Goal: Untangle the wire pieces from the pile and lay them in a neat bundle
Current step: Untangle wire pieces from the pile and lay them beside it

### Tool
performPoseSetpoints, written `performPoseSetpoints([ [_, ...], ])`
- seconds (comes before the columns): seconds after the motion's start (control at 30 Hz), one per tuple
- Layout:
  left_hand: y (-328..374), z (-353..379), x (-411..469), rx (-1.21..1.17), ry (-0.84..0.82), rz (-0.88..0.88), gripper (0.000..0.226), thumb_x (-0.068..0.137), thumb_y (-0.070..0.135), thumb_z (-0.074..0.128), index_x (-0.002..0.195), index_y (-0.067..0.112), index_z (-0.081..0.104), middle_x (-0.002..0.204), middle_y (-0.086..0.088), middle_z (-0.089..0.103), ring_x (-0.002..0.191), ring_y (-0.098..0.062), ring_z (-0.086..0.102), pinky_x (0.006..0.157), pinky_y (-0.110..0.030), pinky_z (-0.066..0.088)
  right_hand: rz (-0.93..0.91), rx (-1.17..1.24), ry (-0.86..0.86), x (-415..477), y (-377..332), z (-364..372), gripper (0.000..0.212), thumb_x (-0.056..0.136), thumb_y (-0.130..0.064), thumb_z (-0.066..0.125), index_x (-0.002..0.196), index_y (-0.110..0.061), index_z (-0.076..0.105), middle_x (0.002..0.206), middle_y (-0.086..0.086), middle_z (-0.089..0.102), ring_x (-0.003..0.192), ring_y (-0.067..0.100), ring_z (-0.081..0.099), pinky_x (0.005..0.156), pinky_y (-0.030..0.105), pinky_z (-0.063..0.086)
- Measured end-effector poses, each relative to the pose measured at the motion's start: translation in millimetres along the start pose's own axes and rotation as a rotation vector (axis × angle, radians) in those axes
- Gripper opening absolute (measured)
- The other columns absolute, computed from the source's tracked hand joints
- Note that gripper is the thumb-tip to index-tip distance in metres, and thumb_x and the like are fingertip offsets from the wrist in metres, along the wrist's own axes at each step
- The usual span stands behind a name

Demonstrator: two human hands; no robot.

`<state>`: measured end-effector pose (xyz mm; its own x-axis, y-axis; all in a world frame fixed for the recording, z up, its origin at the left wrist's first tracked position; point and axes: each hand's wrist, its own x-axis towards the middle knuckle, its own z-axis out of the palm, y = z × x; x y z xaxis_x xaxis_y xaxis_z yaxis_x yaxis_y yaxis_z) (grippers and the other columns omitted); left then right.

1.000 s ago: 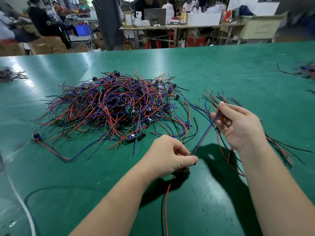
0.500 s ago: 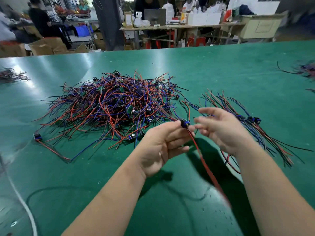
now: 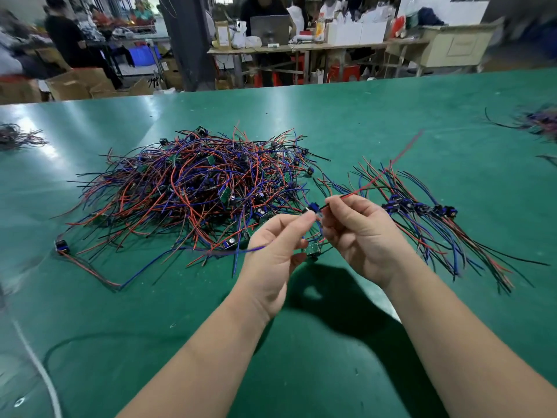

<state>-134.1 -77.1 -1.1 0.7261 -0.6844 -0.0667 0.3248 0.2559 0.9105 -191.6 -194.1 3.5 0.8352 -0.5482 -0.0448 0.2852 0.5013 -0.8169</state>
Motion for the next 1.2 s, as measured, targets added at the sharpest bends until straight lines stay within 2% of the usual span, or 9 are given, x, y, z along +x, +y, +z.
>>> performPoseSetpoints([
  [0.1, -5.7, -3.0, 0.4, 0.213, -0.112, 0.218, 0.021, 0.061, 0.019, 0.085, 0.072, 0.027, 0.068, 0.072, 0.014, 0.067, 0.068, -0.005, 0.054, 0.066, -0.017, 0.045, 0.027, 0.075, 0.022, 1.3, -4.3, -1.5, 0.004, 0.065, -0.014, 0.066, 0.065, -0.011, 0.068, 0.059, 0.003, 0.065, 0.05, 0.008, 0.061, 0.047, 0.018, 0.049],
  [0.23, -4.8, -17.4, 8.2, 0.739, -0.155, 0.495, 0.031, 0.08, 0.008, 0.074, 0.099, 0.031, 0.067, 0.093, 0.011, 0.07, 0.081, -0.004, 0.063, 0.079, -0.019, 0.049, 0.01, 0.12, 0.029, 2.1, -14.2, -5.4, 0.007, 0.066, -0.015, 0.065, 0.069, -0.009, 0.067, 0.056, 0.002, 0.062, 0.045, 0.009, 0.055, 0.042, 0.017, 0.046],
  [0.3, 1.2, -17.3, 9.4, 0.539, -0.105, 0.35, 0.015, 0.085, 0.018, 0.068, 0.1, 0.022, 0.068, 0.084, 0.004, 0.072, 0.074, -0.009, 0.066, 0.074, -0.022, 0.054, -0.002, 0.098, 0.013, 2.1, -17.5, -7.7, 0.012, 0.067, -0.014, 0.066, 0.077, -0.008, 0.062, 0.055, 0.001, 0.06, 0.044, 0.009, 0.052, 0.041, 0.018, 0.044],
  [0.4, 2.7, -13.5, 7.2, 0.22, -0.113, 0.053, 0.034, 0.067, 0.044, 0.068, 0.08, 0.012, 0.073, 0.072, -0.001, 0.072, 0.06, -0.01, 0.067, 0.059, -0.021, 0.055, 0.018, -0.14, 0.027, 0.7, -12.1, -7.0, 0.012, 0.063, -0.011, 0.07, 0.073, -0.009, 0.063, 0.053, 0.0, 0.062, 0.042, 0.005, 0.053, 0.041, 0.014, 0.044],
  [0.47, -2.1, -11.3, 4.8, 0.229, -0.116, -0.008, 0.024, 0.063, 0.037, 0.075, 0.071, 0.014, 0.077, 0.069, -0.002, 0.072, 0.056, -0.008, 0.065, 0.056, -0.019, 0.053, 0.033, -0.258, -0.009, -1.0, -4.4, -3.8, 0.003, 0.063, -0.009, 0.071, 0.064, -0.009, 0.069, 0.055, 0.001, 0.063, 0.044, 0.006, 0.052, 0.044, 0.013, 0.042],
  [0.53, -5.3, -9.3, 3.4, 0.25, -0.075, -0.045, 0.007, 0.072, 0.018, 0.077, 0.067, 0.013, 0.076, 0.067, -0.003, 0.072, 0.053, -0.005, 0.061, 0.052, -0.016, 0.05, 0.026, -0.371, 0.0, -0.8, 2.4, -4.7, 0.01, 0.069, -0.003, 0.072, 0.062, -0.009, 0.07, 0.055, 0.003, 0.064, 0.046, 0.009, 0.05, 0.044, 0.015, 0.037],
  [0.63, -7.6, -12.0, 6.4, 0.27, -0.029, -0.091, 0.007, 0.077, 0.007, 0.075, 0.071, 0.009, 0.072, 0.063, -0.003, 0.07, 0.051, -0.006, 0.061, 0.05, -0.017, 0.05, 0.006, -0.46, 0.091, 1.0, 3.6, -6.8, 0.012, 0.078, 0.0, 0.07, 0.068, -0.004, 0.065, 0.054, 0.004, 0.062, 0.044, 0.008, 0.048, 0.041, 0.015, 0.034],
  [1.03, -6.5, -12.0, -2.1, 0.496, -0.288, -0.3, 0.009, 0.075, 0.008, 0.078, 0.074, 0.005, 0.069, 0.062, -0.008, 0.067, 0.053, -0.012, 0.064, 0.054, -0.021, 0.053, -0.101, -0.235, 0.416, 10.7, -25.6, -33.9, 0.012, 0.085, -0.005, 0.067, 0.073, -0.006, 0.063, 0.054, 0.002, 0.066, 0.045, 0.007, 0.057, 0.042, 0.013, 0.041],
  [1.2, -5.0, -14.9, -3.0, 0.592, -0.352, -0.338, 0.011, 0.075, 0.009, 0.079, 0.07, 0.009, 0.069, 0.056, -0.002, 0.065, 0.049, -0.008, 0.059, 0.052, -0.019, 0.051, 0.052, -0.128, 0.478, 10.5, -30.0, -35.5, 0.014, 0.084, -0.009, 0.067, 0.072, -0.01, 0.06, 0.052, 0.0, 0.062, 0.039, 0.004, 0.054, 0.033, 0.01, 0.034],
])
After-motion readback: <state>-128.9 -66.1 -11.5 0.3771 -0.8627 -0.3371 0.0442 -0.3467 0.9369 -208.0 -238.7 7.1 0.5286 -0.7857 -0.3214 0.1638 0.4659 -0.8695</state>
